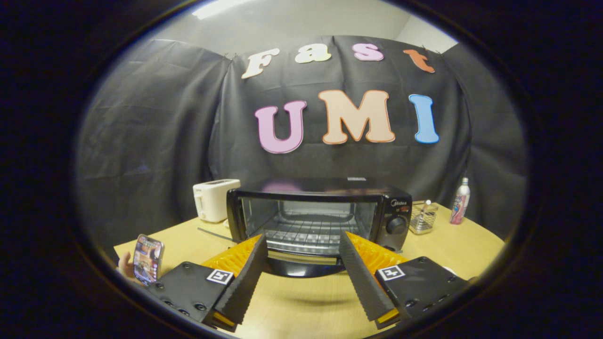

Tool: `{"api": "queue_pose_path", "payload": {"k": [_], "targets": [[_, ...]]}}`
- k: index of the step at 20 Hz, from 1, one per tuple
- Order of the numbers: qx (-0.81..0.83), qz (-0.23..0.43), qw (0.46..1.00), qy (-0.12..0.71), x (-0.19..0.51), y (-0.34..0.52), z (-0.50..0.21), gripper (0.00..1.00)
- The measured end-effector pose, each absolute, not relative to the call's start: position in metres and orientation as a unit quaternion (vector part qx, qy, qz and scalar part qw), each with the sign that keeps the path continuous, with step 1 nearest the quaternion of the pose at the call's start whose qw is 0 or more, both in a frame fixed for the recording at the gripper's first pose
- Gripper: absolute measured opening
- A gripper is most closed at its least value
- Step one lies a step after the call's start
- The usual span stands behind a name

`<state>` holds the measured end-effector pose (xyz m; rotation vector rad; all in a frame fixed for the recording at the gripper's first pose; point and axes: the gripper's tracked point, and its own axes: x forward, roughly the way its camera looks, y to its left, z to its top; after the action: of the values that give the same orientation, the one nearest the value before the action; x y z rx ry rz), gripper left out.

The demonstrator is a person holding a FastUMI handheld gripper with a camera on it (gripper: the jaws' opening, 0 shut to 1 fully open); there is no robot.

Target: Open the toaster oven, put the food inside, and close the toaster oven door.

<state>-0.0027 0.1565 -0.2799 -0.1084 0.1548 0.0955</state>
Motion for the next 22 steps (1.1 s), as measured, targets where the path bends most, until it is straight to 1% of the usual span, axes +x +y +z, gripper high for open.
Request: {"api": "queue_pose_path", "payload": {"k": [5,12,22], "targets": [[-0.071,0.046,0.99,0.116,-0.016,0.154,-0.299,0.96],[-0.078,0.047,0.977,0.191,-0.041,0.147,-0.336,0.96],[-0.067,0.046,0.958,0.276,-0.057,0.139,-0.393,0.96]]}}
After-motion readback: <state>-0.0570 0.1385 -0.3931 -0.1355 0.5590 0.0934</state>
